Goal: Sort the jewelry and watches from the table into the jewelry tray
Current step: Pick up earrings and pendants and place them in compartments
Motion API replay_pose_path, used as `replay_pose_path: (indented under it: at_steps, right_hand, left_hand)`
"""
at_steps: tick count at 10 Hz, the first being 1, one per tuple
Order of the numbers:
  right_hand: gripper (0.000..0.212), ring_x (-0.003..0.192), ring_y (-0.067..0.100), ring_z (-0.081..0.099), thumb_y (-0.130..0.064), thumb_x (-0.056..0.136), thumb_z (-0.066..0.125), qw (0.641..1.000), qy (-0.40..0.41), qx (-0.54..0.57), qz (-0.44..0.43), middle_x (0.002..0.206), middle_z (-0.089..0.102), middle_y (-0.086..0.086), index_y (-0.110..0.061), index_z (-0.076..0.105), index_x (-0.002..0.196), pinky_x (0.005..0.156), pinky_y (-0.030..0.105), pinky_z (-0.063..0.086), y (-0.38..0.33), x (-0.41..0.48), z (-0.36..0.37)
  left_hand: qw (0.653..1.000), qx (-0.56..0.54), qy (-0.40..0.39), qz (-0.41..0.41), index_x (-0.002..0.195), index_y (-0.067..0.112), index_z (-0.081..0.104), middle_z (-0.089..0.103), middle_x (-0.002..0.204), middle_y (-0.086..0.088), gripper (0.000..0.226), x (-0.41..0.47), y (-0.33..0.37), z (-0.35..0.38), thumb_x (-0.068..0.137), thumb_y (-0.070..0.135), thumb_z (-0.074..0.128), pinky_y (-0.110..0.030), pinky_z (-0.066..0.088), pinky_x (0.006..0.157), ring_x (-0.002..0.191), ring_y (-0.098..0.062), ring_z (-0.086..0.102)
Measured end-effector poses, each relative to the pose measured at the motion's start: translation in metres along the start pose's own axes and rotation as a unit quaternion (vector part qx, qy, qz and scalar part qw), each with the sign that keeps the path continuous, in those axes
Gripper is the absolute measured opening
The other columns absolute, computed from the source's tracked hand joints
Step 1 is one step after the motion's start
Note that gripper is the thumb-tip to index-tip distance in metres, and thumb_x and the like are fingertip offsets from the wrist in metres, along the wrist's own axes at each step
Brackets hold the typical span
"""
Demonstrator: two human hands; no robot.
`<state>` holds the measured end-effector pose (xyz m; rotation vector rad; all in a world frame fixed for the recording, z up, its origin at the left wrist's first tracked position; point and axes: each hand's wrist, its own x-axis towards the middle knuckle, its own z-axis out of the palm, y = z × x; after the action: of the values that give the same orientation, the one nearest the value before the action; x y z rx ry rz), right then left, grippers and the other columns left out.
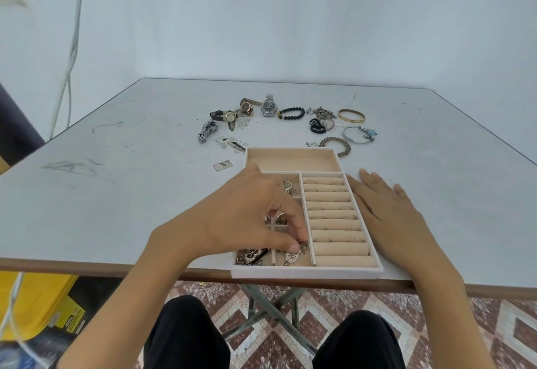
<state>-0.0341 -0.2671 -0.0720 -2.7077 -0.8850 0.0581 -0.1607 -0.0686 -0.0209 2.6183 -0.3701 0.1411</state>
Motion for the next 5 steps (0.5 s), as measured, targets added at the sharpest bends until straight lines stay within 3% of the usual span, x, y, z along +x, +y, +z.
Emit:
replay_pose_path:
  at_steps: [2, 4, 5]
  right_hand:
    - [0.049, 0.148, 0.008, 0.000, -0.038, 0.103, 0.015, 1.000, 0.002, 0.003, -0.002, 0.161, 0.006, -0.007, -0.037, 0.015, 0.151, 0.119, 0.034, -0.003, 0.001, -0.001, 0.000]
    - [0.048, 0.148, 0.008, 0.001, -0.038, 0.103, 0.015, 1.000, 0.003, 0.004, -0.004, 0.161, 0.007, -0.007, -0.036, 0.016, 0.151, 0.119, 0.034, -0.003, 0.002, 0.000, 0.001]
    - [0.048, 0.148, 0.009, 0.001, -0.038, 0.103, 0.015, 1.000, 0.006, 0.006, -0.006, 0.161, 0.007, -0.007, -0.036, 0.017, 0.151, 0.119, 0.034, -0.002, 0.003, 0.001, 0.002]
  left_hand:
    - [1.000, 0.019, -0.017, 0.005, 0.082, 0.037, 0.076, 0.067, 0.072, 0.015, 0.008, 0.002, -0.001, -0.001, 0.076, 0.042, 0.077, -0.013, 0.022, 0.079, 0.075, -0.014, 0.051]
    - [0.999, -0.015, -0.033, -0.001, 0.085, 0.034, 0.076, 0.066, 0.072, 0.020, 0.007, 0.002, 0.000, -0.009, 0.079, 0.038, 0.075, -0.006, 0.028, 0.078, 0.081, -0.006, 0.052]
    - [0.998, -0.054, -0.008, 0.002, 0.087, 0.028, 0.077, 0.069, 0.074, 0.019, 0.007, 0.006, -0.006, -0.018, 0.082, 0.031, 0.073, -0.012, 0.037, 0.077, 0.074, -0.002, 0.056]
